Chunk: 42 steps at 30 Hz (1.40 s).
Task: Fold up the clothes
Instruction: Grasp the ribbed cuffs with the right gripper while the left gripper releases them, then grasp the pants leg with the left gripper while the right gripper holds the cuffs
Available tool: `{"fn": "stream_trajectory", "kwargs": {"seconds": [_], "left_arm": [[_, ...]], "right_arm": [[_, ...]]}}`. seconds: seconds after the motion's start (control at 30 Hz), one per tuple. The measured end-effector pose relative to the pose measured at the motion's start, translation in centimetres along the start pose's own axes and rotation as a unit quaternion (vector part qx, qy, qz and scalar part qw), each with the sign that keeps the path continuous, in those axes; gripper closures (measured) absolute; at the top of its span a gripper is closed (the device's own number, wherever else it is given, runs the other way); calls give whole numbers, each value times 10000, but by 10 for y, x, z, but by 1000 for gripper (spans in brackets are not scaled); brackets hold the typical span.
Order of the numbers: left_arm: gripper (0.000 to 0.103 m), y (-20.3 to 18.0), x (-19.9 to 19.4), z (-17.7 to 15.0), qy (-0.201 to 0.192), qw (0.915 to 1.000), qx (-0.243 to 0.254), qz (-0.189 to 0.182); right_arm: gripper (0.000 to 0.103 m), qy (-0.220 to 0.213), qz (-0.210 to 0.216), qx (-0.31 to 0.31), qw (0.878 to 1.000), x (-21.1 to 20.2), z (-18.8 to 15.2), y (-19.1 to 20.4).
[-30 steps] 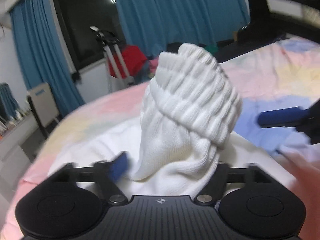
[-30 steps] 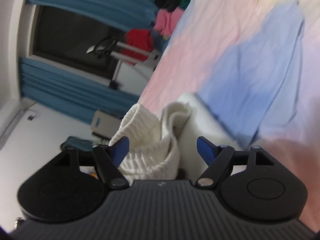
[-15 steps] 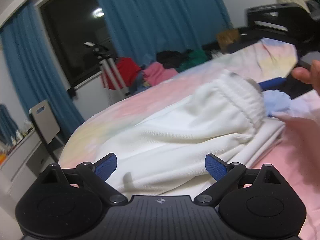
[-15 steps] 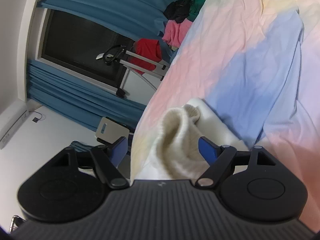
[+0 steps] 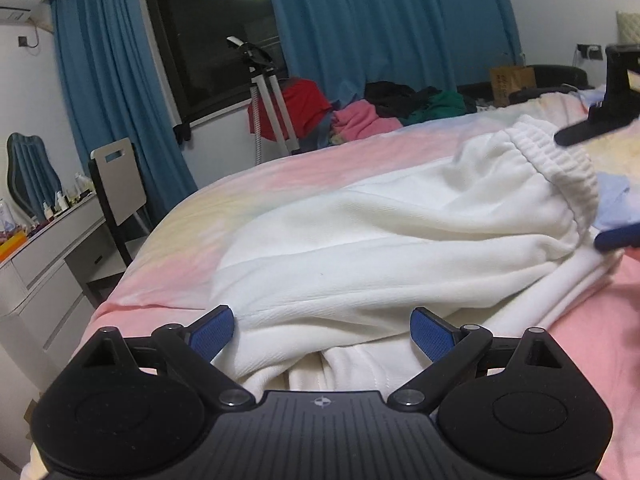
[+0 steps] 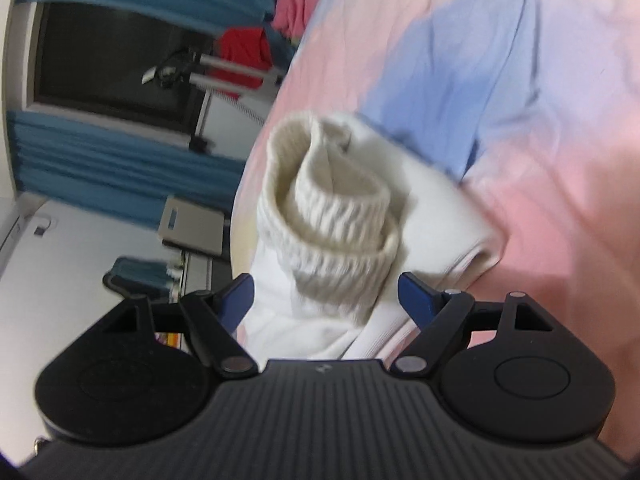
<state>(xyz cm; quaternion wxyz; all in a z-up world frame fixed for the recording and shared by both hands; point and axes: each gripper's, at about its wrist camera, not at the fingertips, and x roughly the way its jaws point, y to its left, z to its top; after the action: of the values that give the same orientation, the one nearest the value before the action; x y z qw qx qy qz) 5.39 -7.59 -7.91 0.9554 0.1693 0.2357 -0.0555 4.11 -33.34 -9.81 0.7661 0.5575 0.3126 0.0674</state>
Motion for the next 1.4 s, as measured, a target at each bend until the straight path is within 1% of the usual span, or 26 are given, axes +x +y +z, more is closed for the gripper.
{"fn": "stream_trajectory", "kwargs": {"seconds": [0.1, 0.23, 0.3, 0.33, 0.37, 0.4, 0.47, 0.53, 0.6, 0.63, 0.73, 0.77, 0.8, 0.83, 0.87, 0.9, 0.93, 1.0, 1.07, 1.13, 1.2, 1.23, 1.27, 1.33, 1.37, 1.4], "left_arm": [[6, 6, 6, 3, 32, 9998, -183, 19], [6, 5, 18, 6, 23, 9999, -77, 77], [6, 5, 20, 5, -5, 10000, 11, 86], [6, 5, 19, 5, -93, 9999, 12, 40], [6, 7, 17, 5, -172, 9998, -9, -30], [6, 7, 16, 5, -224, 9997, 10, -78], [6, 7, 15, 5, -321, 9993, 57, -168], [6, 1, 13, 4, -445, 9982, 344, -208], [6, -6, 11, 3, -570, 9960, 644, -245], [6, -9, 11, 2, -632, 9945, 793, -264], [6, -27, 17, -5, -735, 9841, 1618, 54], [6, -28, 21, -6, -665, 9831, 1698, 164], [11, -29, 26, -7, -584, 9823, 1756, 274], [14, -24, 27, -6, -536, 9850, 1615, 275], [23, -19, 28, -4, -493, 9878, 1451, 264], [36, -13, 29, -3, -449, 9904, 1286, 253], [40, -8, 30, -2, -404, 9926, 1121, 241], [54, 5, 27, 1, -365, 9965, 753, 14], [63, 11, 19, 0, -347, 9973, 643, -92], [67, 14, 12, -2, -275, 9976, 615, -175], [68, 14, 16, -6, 50, 9974, 658, -283], [68, 15, 19, -9, 219, 9970, 658, -345], [68, 14, 21, -12, 283, 9966, 687, -357], [68, 15, 19, -13, 273, 9958, 777, -393], [68, 17, 18, -13, 293, 9961, 721, -422], [67, 20, 17, -13, 316, 9963, 654, -452]], "right_arm": [[19, 182, 129, -72, 9997, 16, -2, 2], [19, 247, -295, -441, 9983, 38, -5, 6], [24, 141, -497, -630, 9967, 45, -7, 10], [26, 53, -578, -700, 9959, 46, -7, 13], [32, -40, -657, -784, 9947, 46, -8, 16], [43, -148, -729, -908, 9931, 43, -9, 20], [56, -345, -826, -1241, 9882, 36, -10, 29], [62, -471, -769, -1532, 9841, 29, -8, 37], [67, -651, -568, -1726, 9812, 20, -7, 45], [67, -743, -453, -1809, 9796, 16, -5, 49], [68, -981, -212, -1940, 9759, 4, 1, 54], [68, -1057, -144, -1970, 9746, 0, 4, 55], [68, -1131, -75, -1999, 9732, -4, 7, 56], [68, -1194, -48, -2012, 9722, -6, 10, 56], [68, -1222, -146, -1976, 9725, -6, 14, 53], [68, -1249, -243, -1940, 9727, -6, 19, 51], [68, -1259, -365, -1919, 9726, -4, 23, 50], [68, -1161, -765, -1977, 9704, 10, 26, 49], [68, -1093, -1167, -2104, 9645, 20, 25, 46], [67, -1148, -1308, -2267, 9583, 24, 21, 45], [66, -1164, -1540, -2454, 9500, 26, 16, 43], [65, -1145, -1712, -2608, 9432, 29, 13, 44], [61, -1135, -1815, -2711, 9385, 33, 11, 44], [59, -1112, -1955, -2814, 9329, 36, 8, 43], [50, -1122, -2018, -2761, 9330, 36, 10, 41], [35, -1144, -2107, -2665, 9335, 35, 12, 38]]}}
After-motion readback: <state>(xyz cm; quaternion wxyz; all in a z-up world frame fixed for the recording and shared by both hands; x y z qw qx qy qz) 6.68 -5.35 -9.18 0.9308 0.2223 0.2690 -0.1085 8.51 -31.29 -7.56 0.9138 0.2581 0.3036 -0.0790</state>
